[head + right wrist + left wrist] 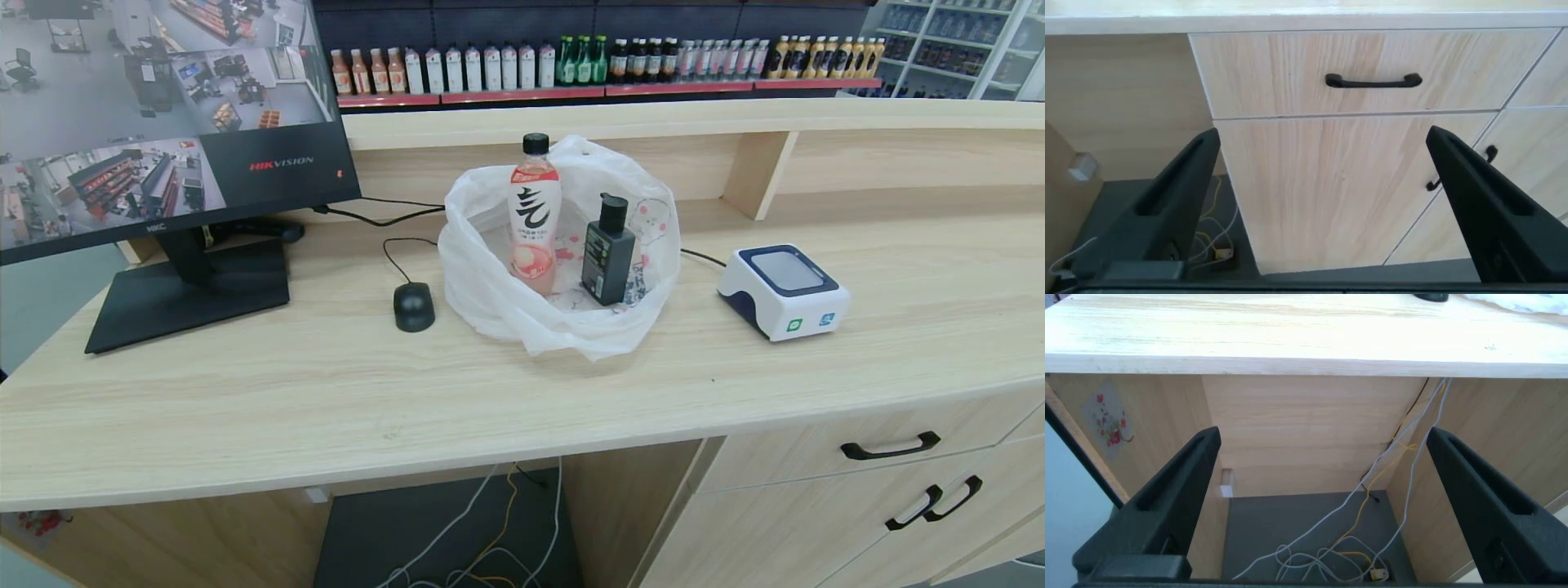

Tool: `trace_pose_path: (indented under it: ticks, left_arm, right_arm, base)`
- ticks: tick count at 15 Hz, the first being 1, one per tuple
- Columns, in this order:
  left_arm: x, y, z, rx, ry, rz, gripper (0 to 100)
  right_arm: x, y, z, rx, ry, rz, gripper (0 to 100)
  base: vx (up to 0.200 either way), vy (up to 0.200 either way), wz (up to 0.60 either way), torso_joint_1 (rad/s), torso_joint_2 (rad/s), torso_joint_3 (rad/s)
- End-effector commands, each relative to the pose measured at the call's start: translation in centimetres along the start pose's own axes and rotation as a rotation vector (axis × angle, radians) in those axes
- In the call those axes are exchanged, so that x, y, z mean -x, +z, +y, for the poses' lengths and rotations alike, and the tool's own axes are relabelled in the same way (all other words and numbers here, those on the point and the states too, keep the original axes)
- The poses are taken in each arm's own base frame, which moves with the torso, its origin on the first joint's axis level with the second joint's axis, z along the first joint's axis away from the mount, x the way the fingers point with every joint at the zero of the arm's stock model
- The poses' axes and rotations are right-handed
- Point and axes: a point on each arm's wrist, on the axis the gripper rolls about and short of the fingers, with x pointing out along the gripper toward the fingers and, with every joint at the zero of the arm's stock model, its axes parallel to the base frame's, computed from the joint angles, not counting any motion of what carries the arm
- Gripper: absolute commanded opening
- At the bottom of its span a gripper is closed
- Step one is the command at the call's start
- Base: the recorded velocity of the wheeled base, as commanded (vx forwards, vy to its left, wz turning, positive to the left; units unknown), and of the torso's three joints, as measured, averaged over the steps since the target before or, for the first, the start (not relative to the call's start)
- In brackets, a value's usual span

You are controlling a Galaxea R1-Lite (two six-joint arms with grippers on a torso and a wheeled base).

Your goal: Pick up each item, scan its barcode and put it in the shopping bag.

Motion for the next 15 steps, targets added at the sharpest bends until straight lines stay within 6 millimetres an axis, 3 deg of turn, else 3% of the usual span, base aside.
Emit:
trace_pose_path:
  ticks: [1, 15]
  left_arm:
    - [0.00, 0.00, 0.00, 0.000, 0.001, 0.000, 100]
    - [0.00, 0.00, 0.00, 0.000, 0.001, 0.000, 100]
  right_arm:
    - [0.08, -0.05, 0.01, -0.065, -0.002, -0.009, 100]
    - [0.08, -0.05, 0.00, -0.086, -0.007, -0.009, 100]
  base:
    - [0.000, 0.000, 0.00, 0.000, 0.00, 0.000]
    - [0.000, 0.000, 0.00, 0.000, 0.00, 0.000]
